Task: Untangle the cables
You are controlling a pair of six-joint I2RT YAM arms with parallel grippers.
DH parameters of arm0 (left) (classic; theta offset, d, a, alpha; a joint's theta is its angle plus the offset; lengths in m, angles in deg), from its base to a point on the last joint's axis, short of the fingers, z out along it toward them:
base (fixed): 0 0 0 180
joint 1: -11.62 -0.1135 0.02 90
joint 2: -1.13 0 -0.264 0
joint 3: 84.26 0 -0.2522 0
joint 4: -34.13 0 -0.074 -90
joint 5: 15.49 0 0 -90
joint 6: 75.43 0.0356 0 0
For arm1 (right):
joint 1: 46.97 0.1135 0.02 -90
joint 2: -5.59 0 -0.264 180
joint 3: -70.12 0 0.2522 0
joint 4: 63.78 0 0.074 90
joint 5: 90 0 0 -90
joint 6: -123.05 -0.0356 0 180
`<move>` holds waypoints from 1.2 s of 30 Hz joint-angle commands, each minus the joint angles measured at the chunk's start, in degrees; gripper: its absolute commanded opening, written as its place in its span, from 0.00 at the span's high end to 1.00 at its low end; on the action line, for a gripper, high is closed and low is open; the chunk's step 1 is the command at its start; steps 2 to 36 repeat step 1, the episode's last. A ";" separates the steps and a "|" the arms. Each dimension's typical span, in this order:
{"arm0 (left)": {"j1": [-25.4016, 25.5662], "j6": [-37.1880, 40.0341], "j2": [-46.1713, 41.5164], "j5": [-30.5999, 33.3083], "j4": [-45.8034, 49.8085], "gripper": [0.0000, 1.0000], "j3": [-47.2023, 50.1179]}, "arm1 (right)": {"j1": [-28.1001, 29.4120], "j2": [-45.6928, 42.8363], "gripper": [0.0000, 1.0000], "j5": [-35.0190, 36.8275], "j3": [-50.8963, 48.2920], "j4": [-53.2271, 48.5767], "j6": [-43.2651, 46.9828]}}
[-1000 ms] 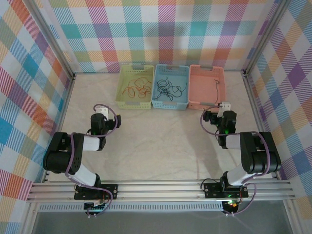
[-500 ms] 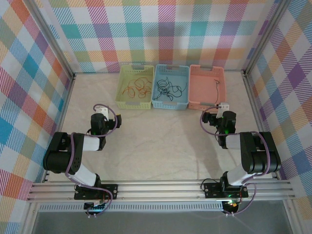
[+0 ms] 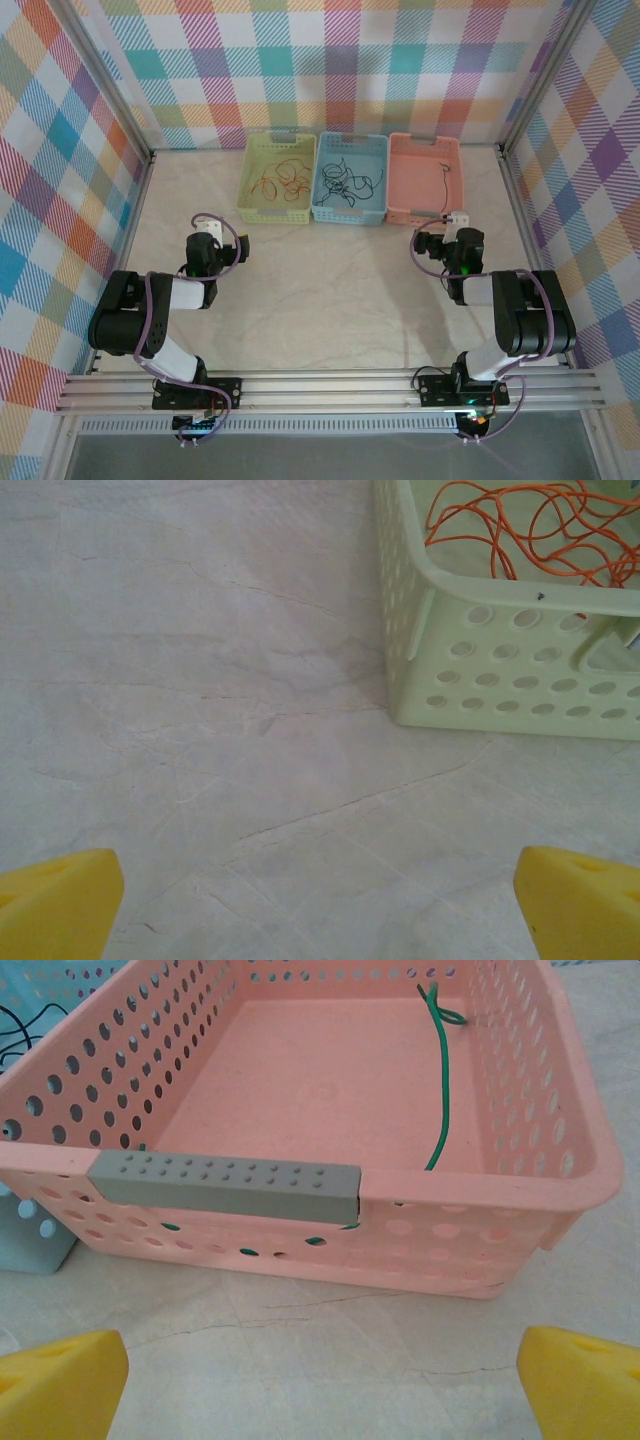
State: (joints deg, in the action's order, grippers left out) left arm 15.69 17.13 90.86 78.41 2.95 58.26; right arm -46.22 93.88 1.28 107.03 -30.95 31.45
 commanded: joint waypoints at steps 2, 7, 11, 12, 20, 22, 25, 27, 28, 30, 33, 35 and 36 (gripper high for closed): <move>-0.43 -0.50 -0.15 -0.43 -0.58 0.00 -0.62 | -0.24 -0.57 0.00 -1.14 0.37 0.75 0.81; -0.43 -0.50 -0.15 -0.43 -0.58 0.00 -0.62 | -0.24 -0.57 0.00 -1.14 0.37 0.75 0.81; -0.43 -0.50 -0.15 -0.43 -0.58 0.00 -0.62 | -0.24 -0.57 0.00 -1.14 0.37 0.75 0.81; -0.43 -0.50 -0.15 -0.43 -0.58 0.00 -0.62 | -0.24 -0.57 0.00 -1.14 0.37 0.75 0.81; -0.43 -0.50 -0.15 -0.43 -0.58 0.00 -0.62 | -0.24 -0.57 0.00 -1.14 0.37 0.75 0.81; -0.43 -0.50 -0.15 -0.43 -0.58 0.00 -0.62 | -0.24 -0.57 0.00 -1.14 0.37 0.75 0.81; -0.43 -0.50 -0.15 -0.43 -0.58 0.00 -0.62 | -0.24 -0.57 0.00 -1.14 0.37 0.75 0.81; -0.43 -0.50 -0.15 -0.43 -0.58 0.00 -0.62 | -0.24 -0.57 0.00 -1.14 0.37 0.75 0.81; -0.43 -0.50 -0.15 -0.43 -0.58 0.00 -0.62 | -0.24 -0.57 0.00 -1.14 0.37 0.75 0.81; -0.43 -0.50 -0.15 -0.43 -0.58 0.00 -0.62 | -0.24 -0.57 0.00 -1.14 0.37 0.75 0.81; -0.43 -0.50 -0.15 -0.43 -0.58 0.00 -0.62 | -0.24 -0.57 0.00 -1.14 0.37 0.75 0.81; -0.43 -0.50 -0.15 -0.43 -0.58 0.00 -0.62 | -0.24 -0.57 0.00 -1.14 0.37 0.75 0.81; -0.43 -0.50 -0.15 -0.43 -0.58 0.00 -0.62 | -0.24 -0.57 0.00 -1.14 0.37 0.75 0.81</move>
